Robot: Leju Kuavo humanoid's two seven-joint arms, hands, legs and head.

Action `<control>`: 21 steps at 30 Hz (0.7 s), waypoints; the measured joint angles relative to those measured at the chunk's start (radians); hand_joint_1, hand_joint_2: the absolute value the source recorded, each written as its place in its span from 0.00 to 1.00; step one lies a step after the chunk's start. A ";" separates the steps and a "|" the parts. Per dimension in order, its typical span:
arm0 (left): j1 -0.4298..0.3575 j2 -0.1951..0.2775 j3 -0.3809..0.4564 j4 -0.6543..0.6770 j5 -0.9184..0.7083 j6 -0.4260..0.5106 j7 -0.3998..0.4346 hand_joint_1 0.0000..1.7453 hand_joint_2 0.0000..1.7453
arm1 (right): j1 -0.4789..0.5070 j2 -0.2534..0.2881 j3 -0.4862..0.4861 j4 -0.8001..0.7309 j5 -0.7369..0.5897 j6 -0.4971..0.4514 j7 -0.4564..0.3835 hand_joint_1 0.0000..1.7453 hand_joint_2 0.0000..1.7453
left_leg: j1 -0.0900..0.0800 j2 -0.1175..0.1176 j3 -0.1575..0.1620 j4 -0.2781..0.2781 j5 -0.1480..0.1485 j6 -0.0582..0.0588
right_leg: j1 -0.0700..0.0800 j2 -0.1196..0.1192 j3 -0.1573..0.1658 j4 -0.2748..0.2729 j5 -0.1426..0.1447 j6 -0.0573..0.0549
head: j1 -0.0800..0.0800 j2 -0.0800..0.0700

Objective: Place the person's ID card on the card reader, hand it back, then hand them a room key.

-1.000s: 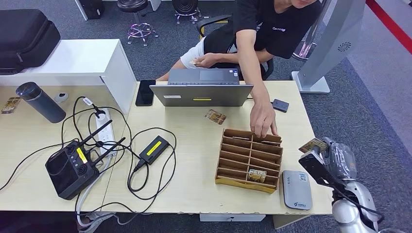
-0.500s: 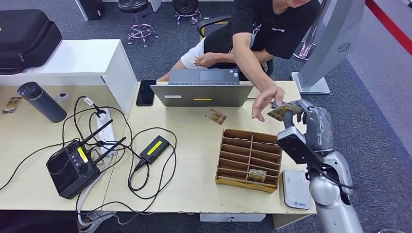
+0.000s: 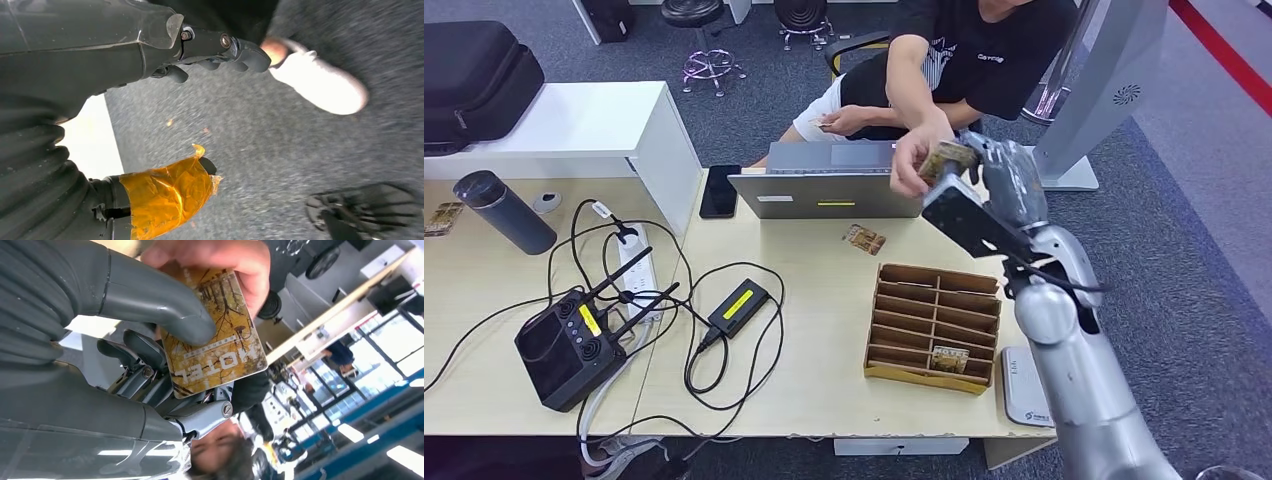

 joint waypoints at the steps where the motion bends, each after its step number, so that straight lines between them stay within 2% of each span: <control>1: -0.011 -0.005 -0.004 0.000 -0.010 0.000 0.000 0.00 1.00 | -0.061 0.023 0.023 0.056 0.005 0.002 0.031 1.00 1.00 | 0.000 0.000 0.000 0.000 0.001 -0.001 | 0.000 0.000 -0.001 0.001 0.000 0.000 | 0.000 0.000; 5: -0.044 -0.024 -0.010 0.000 -0.037 0.000 0.000 0.00 1.00 | -0.269 0.113 0.096 0.309 0.034 -0.021 0.109 1.00 1.00 | 0.001 -0.001 0.000 0.000 0.004 -0.002 | 0.000 0.000 -0.002 0.003 0.001 -0.001 | 0.000 0.000; 6: -0.048 -0.028 -0.010 0.000 -0.040 0.000 0.000 0.00 1.00 | -0.302 0.131 0.107 0.364 0.038 -0.033 0.111 0.92 1.00 | 0.001 -0.002 0.000 0.000 0.004 -0.002 | 0.001 -0.001 -0.002 0.003 0.001 -0.001 | 0.000 0.000; 9: -0.053 -0.036 -0.018 0.000 -0.045 0.000 0.000 0.00 1.00 | -0.355 0.169 0.128 0.490 0.041 -0.073 0.095 0.20 1.00 | 0.002 -0.003 0.000 0.000 0.005 -0.003 | 0.001 -0.002 -0.002 0.003 0.001 -0.001 | 0.000 0.000; 10: -0.054 -0.037 -0.021 0.000 -0.045 0.000 0.000 0.00 1.00 | -0.362 0.177 0.133 0.520 0.041 -0.084 0.087 0.03 1.00 | 0.002 -0.003 -0.001 0.000 0.005 -0.003 | 0.001 -0.002 -0.002 0.003 0.001 -0.001 | 0.000 0.000; 11: -0.054 -0.038 -0.024 0.000 -0.046 0.000 0.000 0.00 1.00 | -0.365 0.183 0.137 0.544 0.041 -0.094 0.079 0.00 1.00 | 0.002 -0.003 -0.001 0.000 0.005 -0.003 | 0.001 -0.002 -0.002 0.003 0.001 -0.001 | 0.000 0.000; 16: -0.054 -0.038 -0.025 0.000 -0.042 0.000 0.000 0.00 1.00 | -0.351 0.188 0.146 0.573 0.037 -0.131 0.034 0.00 1.00 | 0.001 -0.003 -0.003 0.000 0.004 -0.002 | 0.001 -0.002 -0.004 0.002 0.001 -0.001 | 0.000 0.000; 19: -0.048 -0.037 -0.025 0.000 -0.029 0.000 0.000 0.00 1.00 | -0.295 0.176 0.147 0.504 -0.002 -0.125 -0.003 0.00 1.00 | 0.001 -0.003 -0.003 0.000 0.003 -0.002 | 0.001 -0.002 -0.003 0.001 0.000 -0.001 | 0.000 0.000; 21: -0.039 -0.034 -0.025 0.000 -0.016 0.000 0.000 0.00 1.00 | -0.231 0.157 0.146 0.420 -0.069 -0.087 -0.029 0.00 1.00 | 0.001 -0.003 -0.003 0.000 0.003 -0.002 | 0.001 -0.002 -0.003 0.001 0.000 -0.001 | 0.000 0.000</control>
